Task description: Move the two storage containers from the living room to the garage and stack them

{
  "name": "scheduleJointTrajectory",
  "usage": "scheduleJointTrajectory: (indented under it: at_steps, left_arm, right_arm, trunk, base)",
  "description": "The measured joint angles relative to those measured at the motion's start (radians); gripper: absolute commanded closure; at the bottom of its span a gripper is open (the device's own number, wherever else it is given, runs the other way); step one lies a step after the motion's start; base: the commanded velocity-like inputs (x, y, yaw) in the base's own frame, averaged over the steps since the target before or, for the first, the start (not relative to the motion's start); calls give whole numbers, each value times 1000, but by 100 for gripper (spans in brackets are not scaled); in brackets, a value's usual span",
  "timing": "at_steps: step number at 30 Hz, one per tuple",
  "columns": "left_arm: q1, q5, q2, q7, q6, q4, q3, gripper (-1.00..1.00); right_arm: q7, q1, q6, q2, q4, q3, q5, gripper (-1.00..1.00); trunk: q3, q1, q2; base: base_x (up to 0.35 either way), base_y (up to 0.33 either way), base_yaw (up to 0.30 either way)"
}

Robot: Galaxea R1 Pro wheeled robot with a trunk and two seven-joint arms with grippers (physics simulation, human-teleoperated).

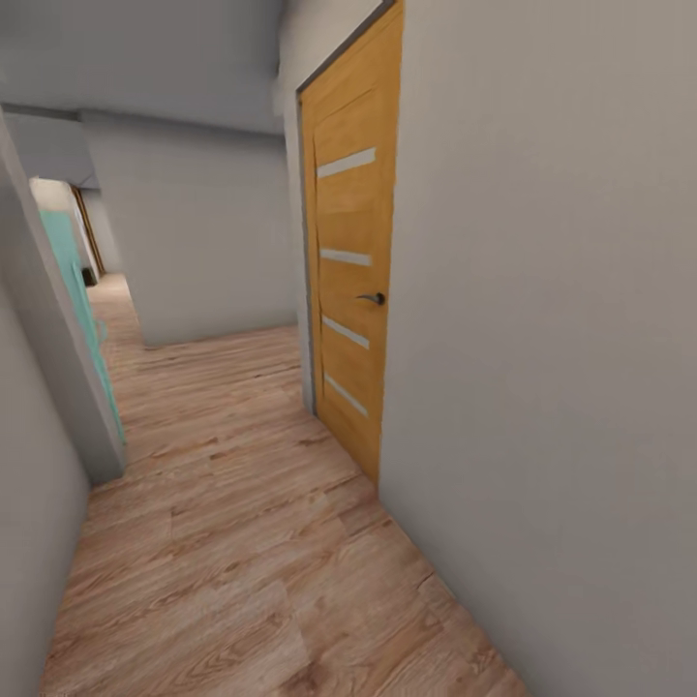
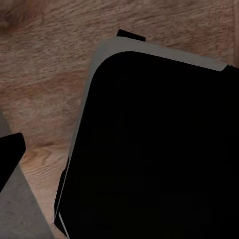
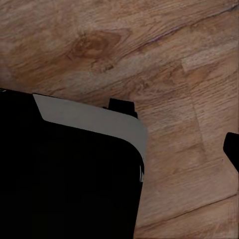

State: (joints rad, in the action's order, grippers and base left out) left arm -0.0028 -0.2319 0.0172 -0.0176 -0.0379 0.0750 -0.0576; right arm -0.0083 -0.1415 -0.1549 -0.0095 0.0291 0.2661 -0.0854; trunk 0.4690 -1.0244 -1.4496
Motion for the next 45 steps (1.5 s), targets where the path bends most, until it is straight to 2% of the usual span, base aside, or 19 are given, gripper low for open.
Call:
scheduleJointTrajectory:
  at_steps: [25,45]
  left_arm:
    - [0,0,2,0,0,0,0,-100]
    - [0,0,0,0,1,-1,0,-100]
  right_arm:
    - [0,0,0,0,0,-7,-4,-100]
    - [0,0,-2,0,0,-2,2,-100]
  trunk:
    - [0,0,0]
    - [0,0,0]
  base:
    - [322,0,297]
    - [322,0,23]
